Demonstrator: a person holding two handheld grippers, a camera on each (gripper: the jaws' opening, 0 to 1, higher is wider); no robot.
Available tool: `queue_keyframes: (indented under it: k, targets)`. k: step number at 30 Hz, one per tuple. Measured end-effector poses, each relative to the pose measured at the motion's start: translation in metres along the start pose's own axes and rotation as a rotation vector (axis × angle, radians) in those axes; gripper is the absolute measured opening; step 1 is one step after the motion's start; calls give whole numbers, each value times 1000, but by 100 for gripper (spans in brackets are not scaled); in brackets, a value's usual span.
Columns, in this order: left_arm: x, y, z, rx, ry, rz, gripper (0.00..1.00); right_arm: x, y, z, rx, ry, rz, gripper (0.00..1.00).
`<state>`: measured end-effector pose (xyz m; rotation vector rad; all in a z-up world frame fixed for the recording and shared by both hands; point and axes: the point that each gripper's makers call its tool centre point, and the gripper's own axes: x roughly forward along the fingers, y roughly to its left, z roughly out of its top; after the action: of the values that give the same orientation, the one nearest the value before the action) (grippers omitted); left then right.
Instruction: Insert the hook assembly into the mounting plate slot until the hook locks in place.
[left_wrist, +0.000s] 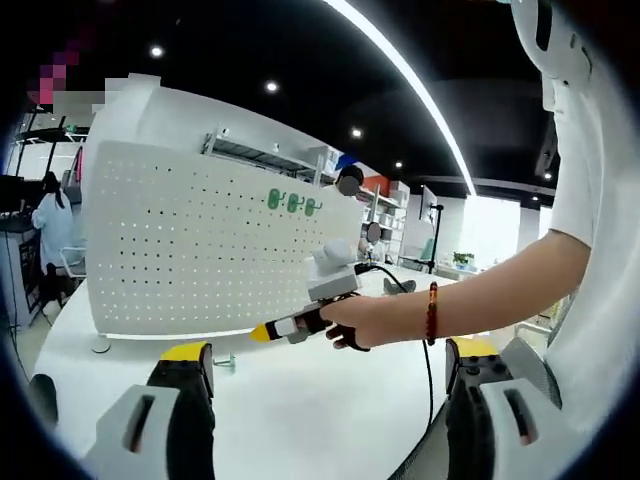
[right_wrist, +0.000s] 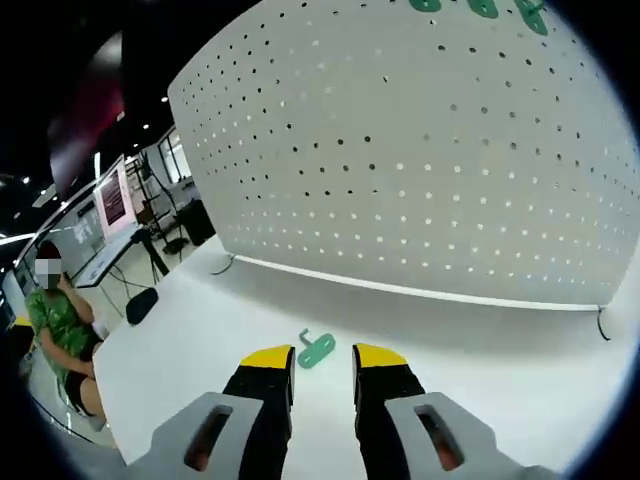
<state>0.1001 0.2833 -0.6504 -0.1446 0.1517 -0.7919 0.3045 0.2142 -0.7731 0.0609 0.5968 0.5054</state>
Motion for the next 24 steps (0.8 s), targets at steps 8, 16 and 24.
queue_keyframes:
  k: [8,16,24]
  targets:
    - [-1,8,-4,7,25,11,98,17,7,-8,18,33,18,25]
    - [-8,17,-8,-7,30,43,98,33,4,-13,59,54,3,25]
    - [-8,25,-15,-16,52,66,97,44,6,-17,84,71,6,26]
